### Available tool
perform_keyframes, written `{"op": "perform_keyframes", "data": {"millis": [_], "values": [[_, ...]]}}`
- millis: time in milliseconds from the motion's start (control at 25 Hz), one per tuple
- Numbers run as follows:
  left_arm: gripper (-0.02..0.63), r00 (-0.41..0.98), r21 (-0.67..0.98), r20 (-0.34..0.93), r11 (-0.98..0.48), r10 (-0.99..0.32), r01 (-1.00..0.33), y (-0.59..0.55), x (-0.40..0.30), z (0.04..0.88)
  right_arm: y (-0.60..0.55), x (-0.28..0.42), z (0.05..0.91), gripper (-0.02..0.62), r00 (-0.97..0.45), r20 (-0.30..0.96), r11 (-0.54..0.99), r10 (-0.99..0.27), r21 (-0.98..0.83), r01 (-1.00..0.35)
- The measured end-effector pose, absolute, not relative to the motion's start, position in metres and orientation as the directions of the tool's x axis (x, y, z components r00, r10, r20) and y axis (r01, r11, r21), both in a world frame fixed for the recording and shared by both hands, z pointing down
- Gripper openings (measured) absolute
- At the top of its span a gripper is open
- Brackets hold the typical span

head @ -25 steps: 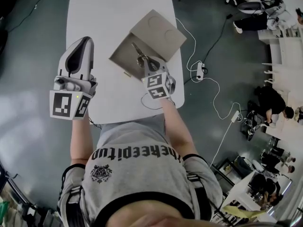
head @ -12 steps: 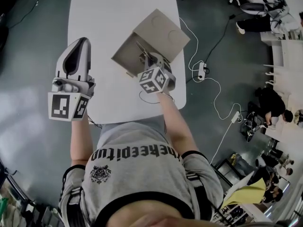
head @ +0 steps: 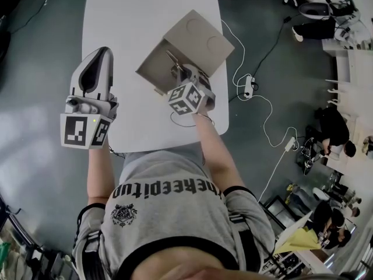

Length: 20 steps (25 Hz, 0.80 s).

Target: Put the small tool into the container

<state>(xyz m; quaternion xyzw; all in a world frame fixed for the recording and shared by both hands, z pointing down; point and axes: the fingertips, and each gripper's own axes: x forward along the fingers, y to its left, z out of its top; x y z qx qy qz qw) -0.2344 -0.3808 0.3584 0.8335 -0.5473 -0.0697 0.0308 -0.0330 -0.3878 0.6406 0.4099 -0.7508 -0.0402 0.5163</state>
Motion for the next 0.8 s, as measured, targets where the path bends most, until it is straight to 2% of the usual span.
{"op": "perform_keyframes", "data": {"millis": [280, 800], "values": [[0.014, 0.404, 0.127, -0.085, -0.412, -0.911, -0.902, -0.379, -0.221, 0.359, -0.374, -0.036, 0.646, 0.038, -0.163, 0.759, 0.685, -0.630, 0.444, -0.577], [0.014, 0.426, 0.136, -0.087, -0.434, -0.900, -0.890, -0.388, -0.213, 0.364, -0.377, -0.037, 0.648, 0.038, -0.223, 0.756, 0.681, -0.615, 0.368, -0.633]]}}
